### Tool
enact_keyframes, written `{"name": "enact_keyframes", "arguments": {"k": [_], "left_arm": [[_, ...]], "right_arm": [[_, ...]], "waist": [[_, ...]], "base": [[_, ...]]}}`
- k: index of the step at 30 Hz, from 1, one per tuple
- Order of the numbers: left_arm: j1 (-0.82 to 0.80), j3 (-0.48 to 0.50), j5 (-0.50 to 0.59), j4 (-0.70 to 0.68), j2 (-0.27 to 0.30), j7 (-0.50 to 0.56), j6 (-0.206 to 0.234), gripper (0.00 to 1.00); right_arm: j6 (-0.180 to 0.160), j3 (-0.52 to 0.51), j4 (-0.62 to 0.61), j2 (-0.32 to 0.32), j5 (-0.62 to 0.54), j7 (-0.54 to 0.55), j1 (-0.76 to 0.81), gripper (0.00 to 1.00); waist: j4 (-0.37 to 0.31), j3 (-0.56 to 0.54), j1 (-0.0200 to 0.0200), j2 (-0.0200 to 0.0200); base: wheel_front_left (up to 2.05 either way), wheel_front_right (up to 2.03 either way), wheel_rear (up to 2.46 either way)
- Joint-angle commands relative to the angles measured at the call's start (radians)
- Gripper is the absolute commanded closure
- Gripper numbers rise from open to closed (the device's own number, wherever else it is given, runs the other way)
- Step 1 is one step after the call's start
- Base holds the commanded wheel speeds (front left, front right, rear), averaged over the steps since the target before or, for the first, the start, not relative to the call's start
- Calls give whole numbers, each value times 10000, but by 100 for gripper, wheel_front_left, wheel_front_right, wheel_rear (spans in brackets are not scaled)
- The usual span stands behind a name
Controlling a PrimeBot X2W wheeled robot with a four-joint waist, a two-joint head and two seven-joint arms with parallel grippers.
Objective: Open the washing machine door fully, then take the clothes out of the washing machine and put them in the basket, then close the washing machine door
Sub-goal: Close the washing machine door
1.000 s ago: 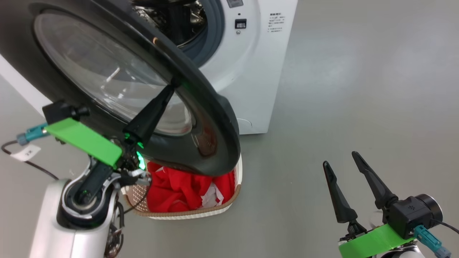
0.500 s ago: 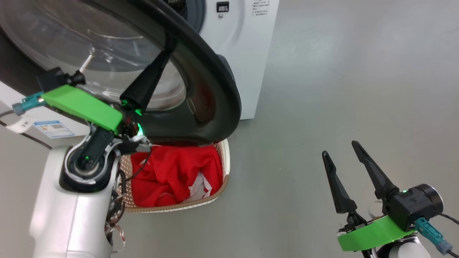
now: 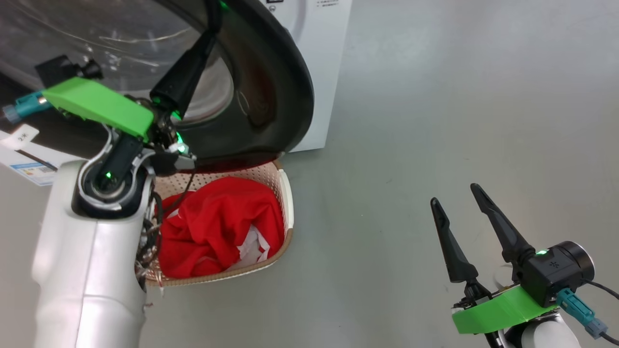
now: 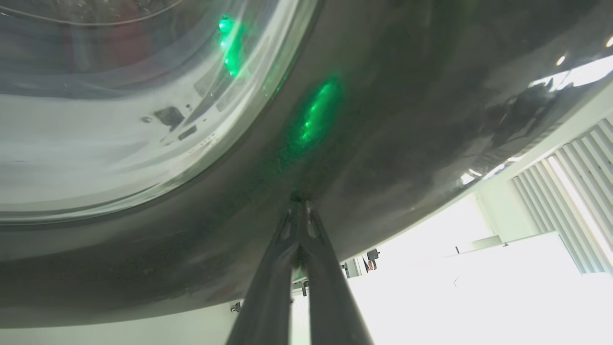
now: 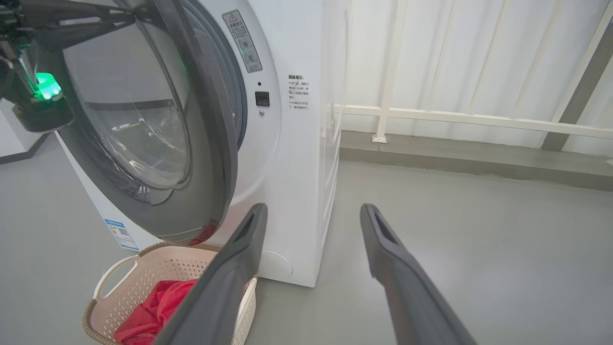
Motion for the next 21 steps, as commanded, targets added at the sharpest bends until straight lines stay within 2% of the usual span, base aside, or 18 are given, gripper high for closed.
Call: {"name": "enact_keyframes", "arguments": {"k": [1,21], "left_arm": [[-435,298,-25,-150,231,-65,-115,100],[-1622,468,79,1068,377,-228,-583,100]], "right_arm": [[63,286,-224,-75,-69,-103,-245,0],[63,404,20,-75,50,-287,-492,0]], "waist": [[-119,99,0,0],[-778,562,0,0]], "base": [[0,0,0],[0,0,0]]}}
